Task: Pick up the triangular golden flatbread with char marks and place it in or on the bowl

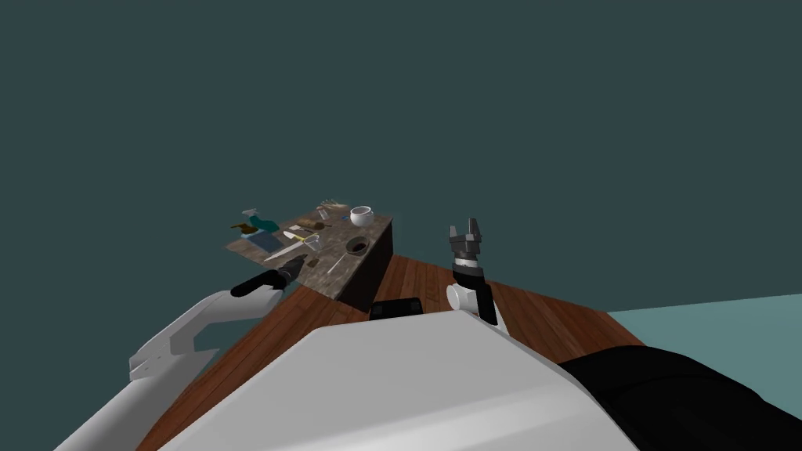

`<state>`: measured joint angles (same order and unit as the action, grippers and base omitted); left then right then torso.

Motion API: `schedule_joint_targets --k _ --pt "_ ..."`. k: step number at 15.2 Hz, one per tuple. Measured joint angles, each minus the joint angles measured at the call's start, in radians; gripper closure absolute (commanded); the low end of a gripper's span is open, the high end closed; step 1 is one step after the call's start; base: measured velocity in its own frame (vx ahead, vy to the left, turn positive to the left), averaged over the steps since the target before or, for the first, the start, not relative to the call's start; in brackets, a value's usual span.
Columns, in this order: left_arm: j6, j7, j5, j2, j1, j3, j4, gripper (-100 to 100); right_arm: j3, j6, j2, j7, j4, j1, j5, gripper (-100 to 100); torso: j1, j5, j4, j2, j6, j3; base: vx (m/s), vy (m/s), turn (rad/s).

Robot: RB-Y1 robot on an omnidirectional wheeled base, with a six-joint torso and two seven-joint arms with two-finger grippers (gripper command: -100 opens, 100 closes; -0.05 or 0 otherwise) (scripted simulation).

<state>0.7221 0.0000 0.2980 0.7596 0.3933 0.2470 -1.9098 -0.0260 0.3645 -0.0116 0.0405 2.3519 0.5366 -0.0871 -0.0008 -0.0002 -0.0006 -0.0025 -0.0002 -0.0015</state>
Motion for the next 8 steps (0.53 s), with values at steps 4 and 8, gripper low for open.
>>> schedule_joint_targets --k 4,8 --pt "0.080 -0.003 0.022 0.023 -0.006 0.010 0.019 -100 0.000 0.000 0.000 0.000 0.000 0.000 0.000 0 0.000 0.000 0.000 0.000 0.000 0.000 0.045 0.002 -0.119" --pt "0.147 -0.009 0.049 0.046 -0.002 0.020 0.041 -100 0.000 0.000 0.000 0.000 0.000 0.000 0.000 0 0.001 0.000 0.000 0.000 0.000 0.000 0.057 0.008 -0.094"
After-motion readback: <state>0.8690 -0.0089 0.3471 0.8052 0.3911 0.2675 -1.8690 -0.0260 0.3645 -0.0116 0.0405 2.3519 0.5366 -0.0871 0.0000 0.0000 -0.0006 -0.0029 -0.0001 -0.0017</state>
